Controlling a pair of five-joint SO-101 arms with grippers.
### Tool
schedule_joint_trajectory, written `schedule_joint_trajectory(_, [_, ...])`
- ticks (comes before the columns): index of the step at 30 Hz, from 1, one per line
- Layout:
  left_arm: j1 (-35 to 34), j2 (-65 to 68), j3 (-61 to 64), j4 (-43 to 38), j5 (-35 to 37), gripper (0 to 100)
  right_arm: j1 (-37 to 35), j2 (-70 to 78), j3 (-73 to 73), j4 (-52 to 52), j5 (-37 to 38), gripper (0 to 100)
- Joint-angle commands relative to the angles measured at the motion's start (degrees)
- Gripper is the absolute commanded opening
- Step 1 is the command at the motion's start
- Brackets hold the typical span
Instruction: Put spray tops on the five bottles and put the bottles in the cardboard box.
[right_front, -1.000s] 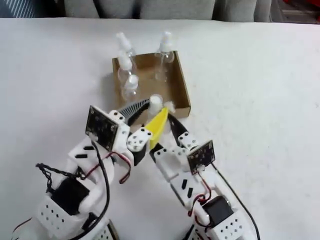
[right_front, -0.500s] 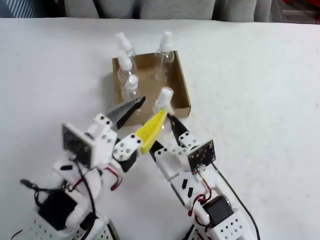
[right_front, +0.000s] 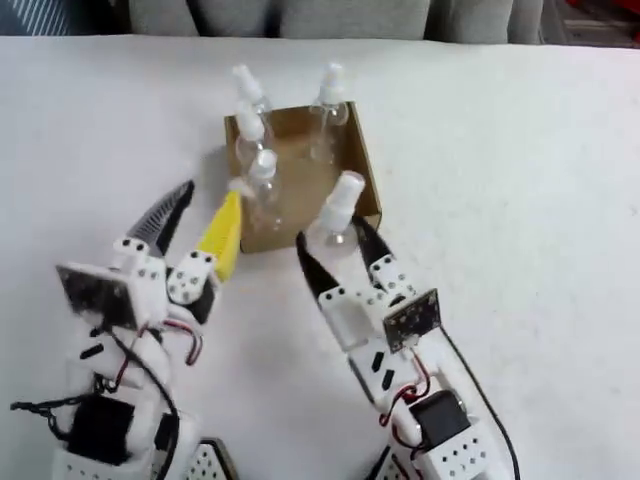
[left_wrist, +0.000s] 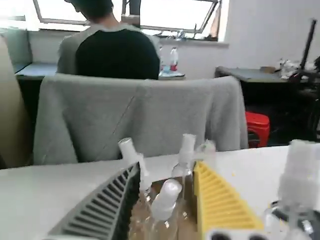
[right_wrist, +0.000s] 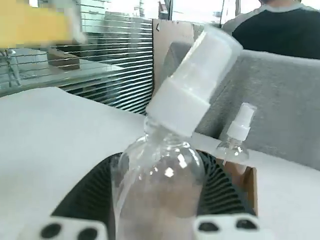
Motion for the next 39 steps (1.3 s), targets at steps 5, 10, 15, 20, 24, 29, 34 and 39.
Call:
schedule_joint_trajectory(5, [-8.4, -4.0, 6.42, 0.0, 0.0, 17, 3.65, -0.4, 0.35, -5.49, 2.02, 1.5])
schedule_joint_trajectory(10, [-8.48, -8.04, 14.33, 0.0, 0.0, 17, 6.11, -0.4, 0.35, -8.84, 2.2, 1.4])
schedule_joint_trajectory(15, [-8.57, -10.42, 22.33, 0.0, -0.26, 17, 5.76, -0.31, 0.18, -9.71, 7.3, 1.4])
schedule_joint_trajectory(20, [-9.01, -10.42, 25.93, 0.0, -0.35, 17, 4.7, 5.41, -3.96, -9.8, 6.24, 1.4])
schedule_joint_trajectory(24, [-11.03, -10.51, 27.87, 0.0, -0.35, 17, 5.14, 17.36, -12.22, -11.47, 4.66, 1.5])
schedule_joint_trajectory(29, [-13.05, -10.51, 27.87, 5.1, -0.44, 17, 5.05, 32.75, -17.93, -20.26, 2.81, 1.5])
schedule_joint_trajectory(34, [-13.14, -10.51, 27.87, 11.52, -0.53, 17, 5.05, 45.76, -21.19, -29.14, 2.81, 1.5])
schedule_joint_trajectory(39, [-13.05, -10.51, 27.87, 14.15, -3.08, 17, 5.14, 56.92, -26.02, -32.92, 2.81, 1.5])
